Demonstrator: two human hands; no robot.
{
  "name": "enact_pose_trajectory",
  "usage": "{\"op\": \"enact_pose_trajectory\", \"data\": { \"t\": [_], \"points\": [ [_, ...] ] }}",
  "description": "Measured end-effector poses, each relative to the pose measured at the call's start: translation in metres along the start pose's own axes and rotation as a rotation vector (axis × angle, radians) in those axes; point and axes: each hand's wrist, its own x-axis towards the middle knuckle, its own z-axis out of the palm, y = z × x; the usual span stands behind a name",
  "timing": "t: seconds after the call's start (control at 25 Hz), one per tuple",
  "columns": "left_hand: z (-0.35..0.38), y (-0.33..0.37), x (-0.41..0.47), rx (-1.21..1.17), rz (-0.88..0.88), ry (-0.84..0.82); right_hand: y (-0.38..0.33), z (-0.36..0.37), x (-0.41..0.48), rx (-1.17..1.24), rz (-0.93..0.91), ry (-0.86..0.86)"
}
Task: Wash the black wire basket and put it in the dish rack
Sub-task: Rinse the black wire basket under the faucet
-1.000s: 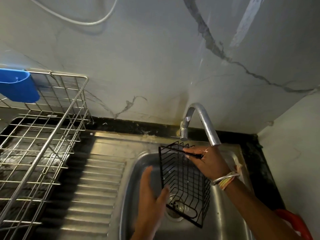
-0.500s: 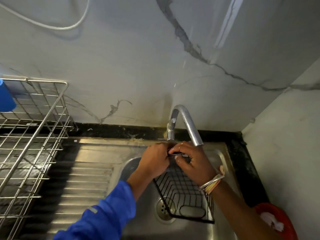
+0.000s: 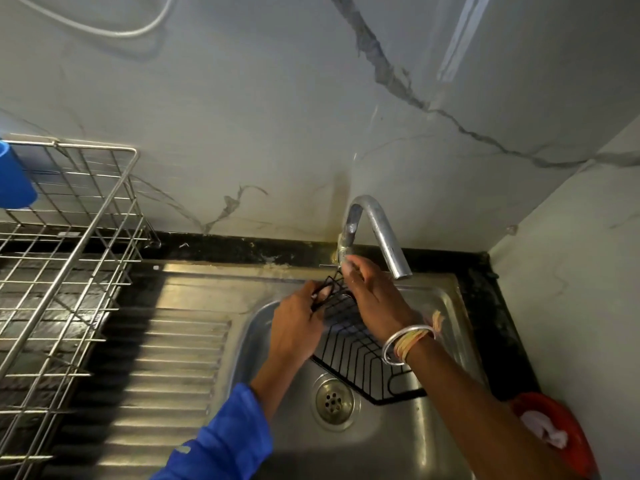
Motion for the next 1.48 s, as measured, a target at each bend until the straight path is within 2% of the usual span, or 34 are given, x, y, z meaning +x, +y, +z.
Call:
{"op": "enact_pose_trajectory", "data": {
  "t": [0.16,0.24,0.32,0.4,0.48,0.56,0.76,0.92,1.08,1.2,1.36,1.48],
  "points": [
    [-0.022,-0.031,-0.008,-0.196,-0.120,0.180,0.047,-0.015,-0.025,-0.214,0.099,0.022],
    [-0.026,-0.043,-0.018,-0.319,-0.184,0.208,0.060,-0.018,-0.027,-0.203,0.097,0.010],
    [-0.027,-0.051,-0.034,-0.471,-0.289,0.265,0.058,-0.020,-0.026,-0.045,0.081,0.021],
    [-0.024,-0.057,-0.048,-0.666,-0.510,0.338,0.047,-0.020,-0.027,0.241,0.044,0.047],
    [-0.016,-0.066,-0.060,-0.826,-0.738,0.361,0.036,-0.018,-0.025,0.398,-0.009,0.040],
    [-0.007,-0.069,-0.069,-0.913,-0.881,0.330,0.029,-0.015,-0.017,0.384,-0.033,-0.002],
    [0.007,-0.065,-0.087,-1.117,-1.142,0.230,0.015,-0.024,-0.004,0.102,-0.111,-0.248],
    [0.013,-0.066,-0.098,-1.165,-1.177,0.191,0.025,-0.025,-0.006,0.098,-0.080,-0.265],
    [-0.002,-0.056,-0.094,-1.098,-1.102,0.155,0.046,-0.021,-0.019,0.198,0.086,-0.039],
    [-0.015,-0.052,-0.080,-0.953,-0.974,0.100,0.072,-0.018,-0.036,0.276,0.189,0.162],
    [-0.020,-0.039,-0.064,-0.672,-0.707,-0.022,0.118,-0.009,-0.055,0.345,0.439,0.227],
    [-0.005,-0.042,-0.059,-0.508,-0.606,-0.065,0.140,0.003,-0.062,0.355,0.628,0.274]
  ]
}}
